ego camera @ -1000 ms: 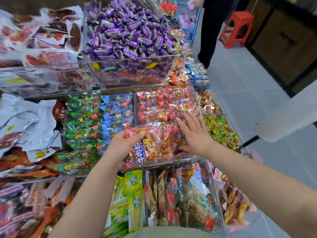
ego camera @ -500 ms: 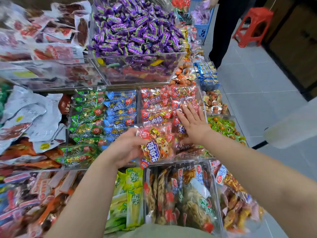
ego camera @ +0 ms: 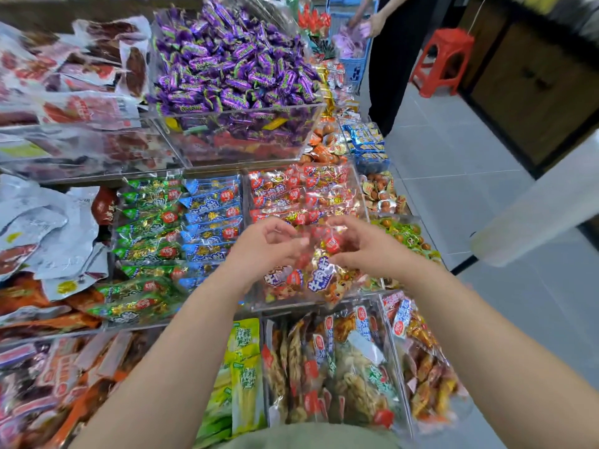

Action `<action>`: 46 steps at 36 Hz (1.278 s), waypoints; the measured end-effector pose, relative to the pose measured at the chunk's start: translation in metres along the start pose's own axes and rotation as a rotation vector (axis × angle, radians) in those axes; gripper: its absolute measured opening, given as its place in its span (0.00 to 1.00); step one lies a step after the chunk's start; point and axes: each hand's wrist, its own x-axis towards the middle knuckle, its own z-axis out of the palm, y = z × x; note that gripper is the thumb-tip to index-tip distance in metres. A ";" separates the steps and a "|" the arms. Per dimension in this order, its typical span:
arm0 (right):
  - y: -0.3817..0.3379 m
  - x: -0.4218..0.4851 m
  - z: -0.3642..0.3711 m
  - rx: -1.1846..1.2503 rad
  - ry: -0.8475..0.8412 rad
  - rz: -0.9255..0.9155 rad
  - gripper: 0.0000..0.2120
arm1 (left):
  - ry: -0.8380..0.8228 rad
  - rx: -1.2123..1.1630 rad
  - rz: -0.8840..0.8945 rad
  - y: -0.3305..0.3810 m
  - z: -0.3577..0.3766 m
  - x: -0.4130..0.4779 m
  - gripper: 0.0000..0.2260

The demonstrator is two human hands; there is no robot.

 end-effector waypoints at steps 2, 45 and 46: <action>0.012 -0.005 -0.008 0.031 0.183 0.048 0.24 | 0.087 0.130 0.078 0.001 -0.005 0.002 0.13; 0.060 0.066 0.032 -0.999 -0.111 0.058 0.49 | -0.210 1.464 0.222 -0.047 0.006 0.089 0.63; 0.055 0.065 0.027 -0.922 -0.130 0.046 0.48 | -0.185 1.464 0.243 -0.048 0.006 0.084 0.62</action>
